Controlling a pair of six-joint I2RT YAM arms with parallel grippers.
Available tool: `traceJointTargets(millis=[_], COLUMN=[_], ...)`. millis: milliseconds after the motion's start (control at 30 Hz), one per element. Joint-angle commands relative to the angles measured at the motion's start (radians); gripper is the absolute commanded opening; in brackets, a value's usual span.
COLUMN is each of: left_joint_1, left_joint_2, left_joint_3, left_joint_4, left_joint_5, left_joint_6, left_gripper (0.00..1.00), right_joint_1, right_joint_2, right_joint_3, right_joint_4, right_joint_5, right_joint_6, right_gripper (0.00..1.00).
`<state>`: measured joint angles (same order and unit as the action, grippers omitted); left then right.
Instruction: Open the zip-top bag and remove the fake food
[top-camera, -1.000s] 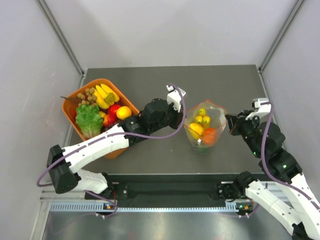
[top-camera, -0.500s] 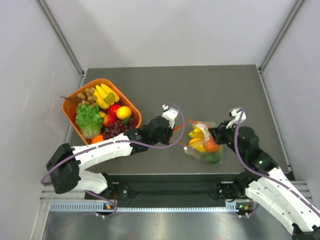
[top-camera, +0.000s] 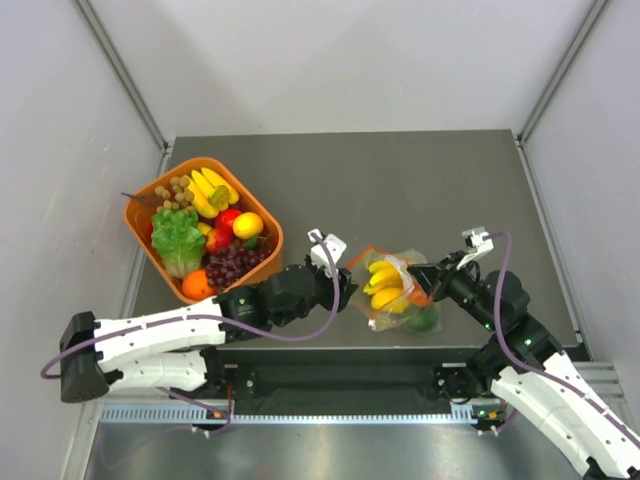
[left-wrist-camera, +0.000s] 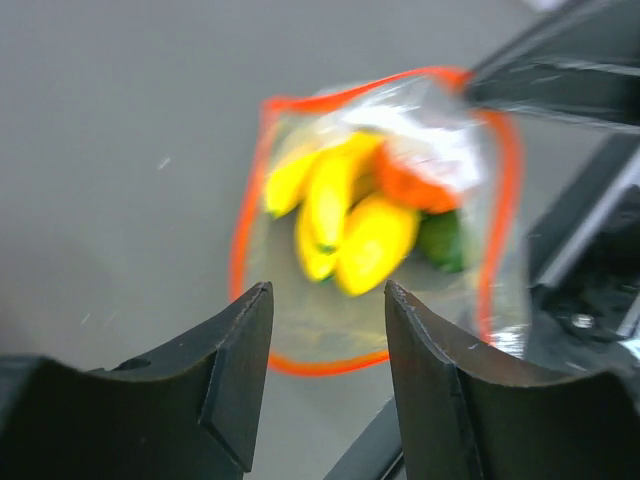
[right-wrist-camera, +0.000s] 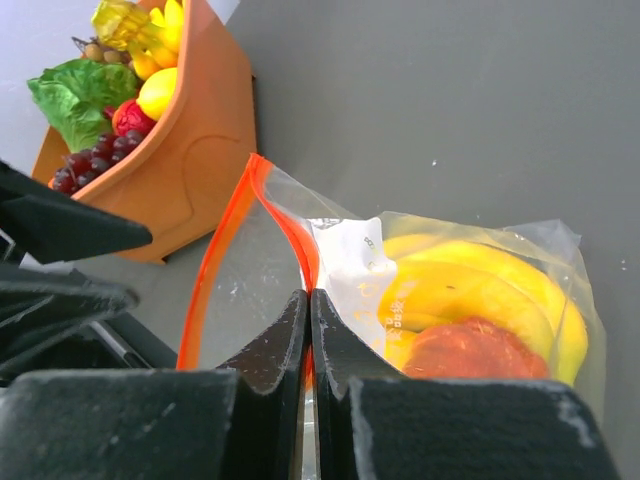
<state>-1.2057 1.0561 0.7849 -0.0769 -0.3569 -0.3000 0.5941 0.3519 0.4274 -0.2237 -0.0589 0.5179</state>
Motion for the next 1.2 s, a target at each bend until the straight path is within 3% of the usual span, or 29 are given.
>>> traceJointTargets(millis=[0,167,500,867,933,1167], left_joint_1=[-0.066,-0.123,-0.115,-0.066,-0.063,-0.058], left_joint_2=[0.013,0.166,0.34,0.452,0.473,0.49], left_joint_3=[0.005,0.072,0.14,0.145,0.145,0.154], left_joint_4=[0.181,0.198,0.201,0.203,0.19,0.178], left_joint_5=[0.012,0.047,-0.045,-0.011,-0.013,0.032], left_joint_6=[0.085,0.17,0.236,0.191,0.179,0.165], left_gripper=[0.54,0.54,0.58,0.57,0.54,0.1], right_joint_1=[0.015,0.016,0.016,0.016,0.016,0.016], right_joint_2=[-0.019,-0.027,-0.054,-0.067,-0.07,-0.073], right_joint_3=[0.065,0.063,0.056,0.042,0.04,0.025], right_joint_4=[-0.006,-0.014,-0.025,-0.034,-0.034,-0.057], right_joint_5=[-0.025,-0.042,-0.071,-0.071,-0.07,-0.047], right_joint_6=[0.007,0.01,0.016,0.016,0.016,0.002], right_gripper=[0.0,0.0,0.0,0.0,0.0,0.0])
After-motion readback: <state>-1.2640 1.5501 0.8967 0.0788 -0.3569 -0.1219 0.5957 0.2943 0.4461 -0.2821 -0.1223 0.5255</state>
